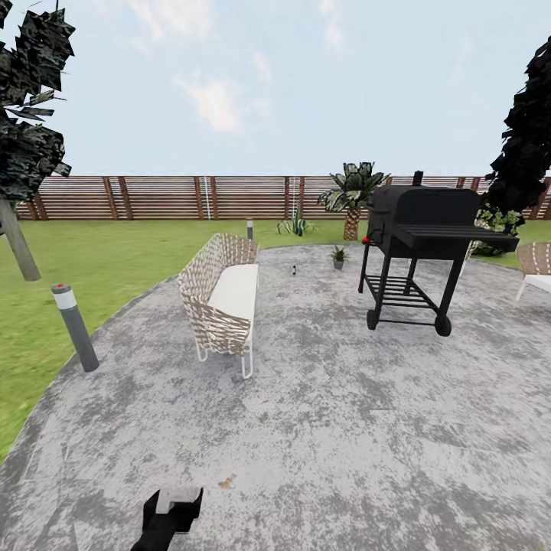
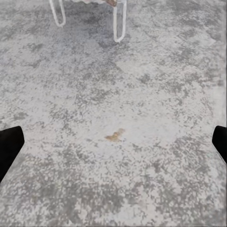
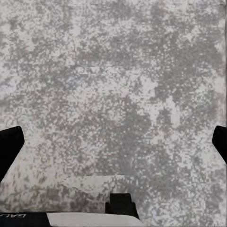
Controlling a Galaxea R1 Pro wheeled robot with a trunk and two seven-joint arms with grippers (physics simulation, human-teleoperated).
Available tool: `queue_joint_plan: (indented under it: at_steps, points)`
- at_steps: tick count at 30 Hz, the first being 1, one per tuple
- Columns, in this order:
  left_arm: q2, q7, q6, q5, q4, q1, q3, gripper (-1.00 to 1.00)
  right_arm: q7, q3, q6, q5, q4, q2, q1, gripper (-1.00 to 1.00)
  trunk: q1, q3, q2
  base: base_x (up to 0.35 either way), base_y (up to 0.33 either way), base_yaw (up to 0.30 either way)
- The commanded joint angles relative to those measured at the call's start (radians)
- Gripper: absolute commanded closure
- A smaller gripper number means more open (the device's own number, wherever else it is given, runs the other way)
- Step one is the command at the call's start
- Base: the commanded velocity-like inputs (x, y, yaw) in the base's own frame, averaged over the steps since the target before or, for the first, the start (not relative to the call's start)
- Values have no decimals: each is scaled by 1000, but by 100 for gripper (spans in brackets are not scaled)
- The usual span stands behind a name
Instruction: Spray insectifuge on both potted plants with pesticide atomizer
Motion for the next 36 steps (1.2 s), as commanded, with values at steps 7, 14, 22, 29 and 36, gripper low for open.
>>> queue_joint_plan:
  at_steps: [7, 14, 22, 29, 36]
  points:
    - [-24, 0, -13, -2, -7, -55, -2, -100, 2, -1, 8, -4, -77, 0, -1, -100, 0, -1, -1, 0, 0, 0]
    - [-24, -3, -15, -2, -10, -66, -1, -100, 3, -3, 8, -2, -83, 2, -1, -100, 0, -1, -1, 0, 0, 0]
    - [-24, -3, -14, -2, -15, -66, -2, -100, 2, -6, 7, -5, -83, 3, -1, -100, 0, -1, -1, 0, 0, 0]
    - [-24, -3, -16, -2, -15, -66, -2, -100, 2, 0, 3, -1, -83, 3, -1, -100, 0, -1, -1, 0, 0, 0]
    - [-24, -3, -16, -1, -14, -66, -1, -100, 0, -4, 6, 0, -95, 3, -1, -100, 27, -23, -50, 0, 0, 0]
